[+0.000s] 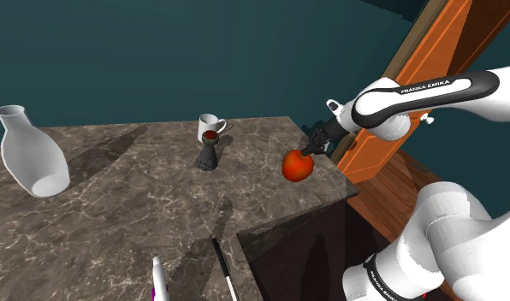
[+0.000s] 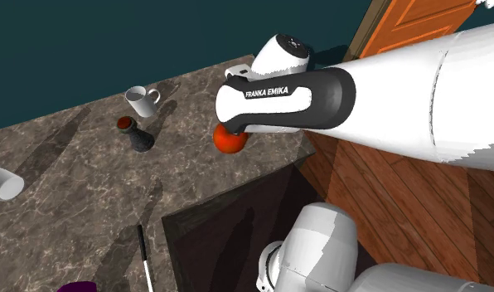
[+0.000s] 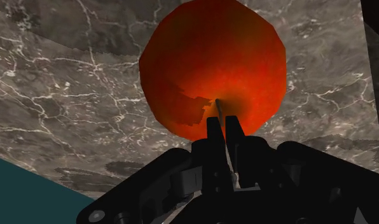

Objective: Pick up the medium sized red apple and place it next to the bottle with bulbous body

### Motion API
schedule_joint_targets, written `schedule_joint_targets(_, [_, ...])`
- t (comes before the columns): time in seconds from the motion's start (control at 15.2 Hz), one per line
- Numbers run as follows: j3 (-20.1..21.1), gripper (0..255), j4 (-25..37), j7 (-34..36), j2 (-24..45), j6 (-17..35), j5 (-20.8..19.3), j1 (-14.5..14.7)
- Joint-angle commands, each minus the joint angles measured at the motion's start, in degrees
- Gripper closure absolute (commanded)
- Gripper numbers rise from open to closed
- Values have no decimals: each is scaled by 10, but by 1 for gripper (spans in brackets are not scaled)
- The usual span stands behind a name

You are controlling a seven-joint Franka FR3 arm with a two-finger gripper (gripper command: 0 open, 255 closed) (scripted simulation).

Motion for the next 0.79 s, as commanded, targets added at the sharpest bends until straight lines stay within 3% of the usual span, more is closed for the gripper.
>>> schedule_joint_targets(0.0, [19, 255, 4, 12, -11, -17, -9, -17])
schedule_joint_targets(0.73, [98, 255, 40, 67, -72, -118, -39, -78])
